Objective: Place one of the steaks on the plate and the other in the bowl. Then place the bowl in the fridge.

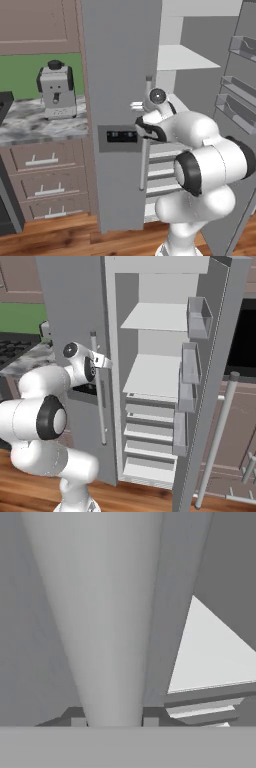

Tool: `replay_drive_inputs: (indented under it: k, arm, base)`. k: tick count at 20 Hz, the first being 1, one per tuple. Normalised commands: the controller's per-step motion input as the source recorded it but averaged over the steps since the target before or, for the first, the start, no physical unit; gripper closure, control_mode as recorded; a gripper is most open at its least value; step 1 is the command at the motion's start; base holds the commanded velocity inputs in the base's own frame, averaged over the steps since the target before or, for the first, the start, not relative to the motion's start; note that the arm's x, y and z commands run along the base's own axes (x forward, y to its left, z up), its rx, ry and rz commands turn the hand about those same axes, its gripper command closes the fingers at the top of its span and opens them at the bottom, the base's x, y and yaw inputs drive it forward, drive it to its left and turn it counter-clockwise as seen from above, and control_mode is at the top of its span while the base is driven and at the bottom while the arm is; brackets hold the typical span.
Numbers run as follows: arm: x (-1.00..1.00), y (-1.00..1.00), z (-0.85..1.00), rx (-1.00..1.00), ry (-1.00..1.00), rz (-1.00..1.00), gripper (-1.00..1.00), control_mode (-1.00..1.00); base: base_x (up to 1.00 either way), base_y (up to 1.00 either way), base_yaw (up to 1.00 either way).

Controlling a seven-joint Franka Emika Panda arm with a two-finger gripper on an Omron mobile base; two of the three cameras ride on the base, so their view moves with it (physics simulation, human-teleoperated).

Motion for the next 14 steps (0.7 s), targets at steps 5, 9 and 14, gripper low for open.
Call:
replay_drive_inputs:
  k: [5,9,14]
  arm:
    - [-0.83,0.27,0.00,-0.02,0.00,-0.25,1.00,-1.00]
    - [-0.79,0.35,0.00,-0.04,0.00,-0.30,1.00,-1.00]
    - [-0.16,0.37,0.00,-0.09,0.02,-0.23,1.00,-1.00]
  base:
    - [0.00,0.00,0.00]
    - [0.00,0.00,0.00]
    - [0.00,0.00,0.00]
